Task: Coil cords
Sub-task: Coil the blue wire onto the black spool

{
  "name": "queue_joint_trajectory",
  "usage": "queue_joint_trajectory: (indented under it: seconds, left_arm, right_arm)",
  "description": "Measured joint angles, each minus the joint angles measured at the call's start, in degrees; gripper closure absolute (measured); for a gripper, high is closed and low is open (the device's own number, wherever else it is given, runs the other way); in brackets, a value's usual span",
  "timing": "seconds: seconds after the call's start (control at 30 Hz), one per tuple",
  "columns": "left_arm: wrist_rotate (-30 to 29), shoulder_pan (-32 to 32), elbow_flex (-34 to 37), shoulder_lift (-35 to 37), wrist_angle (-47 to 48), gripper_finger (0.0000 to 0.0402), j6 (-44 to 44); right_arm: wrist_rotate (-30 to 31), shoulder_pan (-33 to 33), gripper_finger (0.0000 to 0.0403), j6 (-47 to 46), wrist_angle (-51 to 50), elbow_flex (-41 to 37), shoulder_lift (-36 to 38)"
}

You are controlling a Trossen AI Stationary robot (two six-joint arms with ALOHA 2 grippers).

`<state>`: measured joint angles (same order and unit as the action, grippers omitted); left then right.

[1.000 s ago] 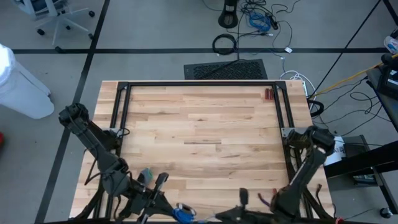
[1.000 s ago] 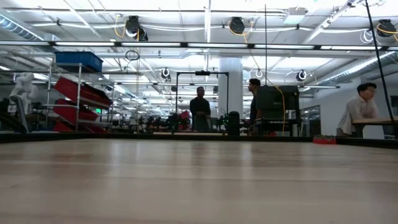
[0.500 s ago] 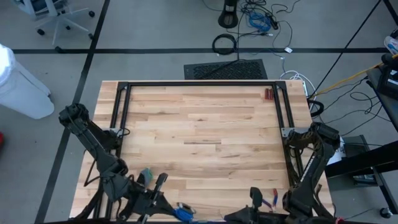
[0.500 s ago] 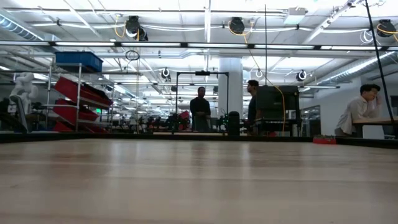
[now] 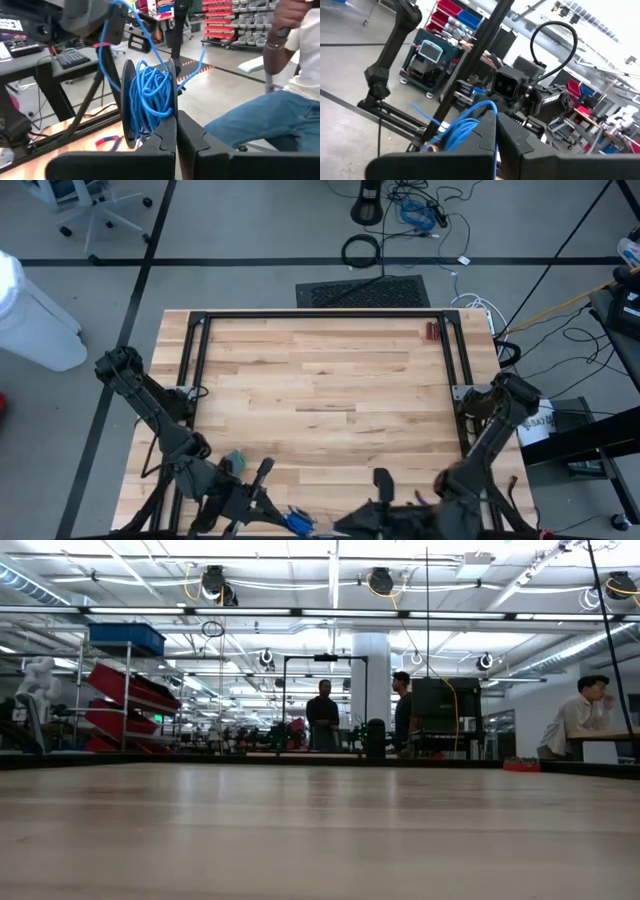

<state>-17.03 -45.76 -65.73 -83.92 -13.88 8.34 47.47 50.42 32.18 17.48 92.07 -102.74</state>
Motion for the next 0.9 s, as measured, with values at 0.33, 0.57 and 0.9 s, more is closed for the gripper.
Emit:
queue_joint_trajectory:
  seconds: [0.33,0.57,0.9]
  left_arm:
    - [1.24,0.34,0.0,-0.02,-0.06,0.0401,-0.53]
    - [2.6,0.85,0.0,-0.07,-0.12,0.0401,-0.52]
    - [3.57,0.86,0.0,-0.07,-0.79,0.0401,-0.08]
  right_arm:
    - [-13.12,-7.62,0.0403,-1.46,-0.12,0.0,-0.02]
    - [-22.47,-12.62,0.0403,-5.12,-1.01,0.0,-0.04]
    - [-35.81,-18.69,0.0403,-12.5,-3.45,0.0,-0.07]
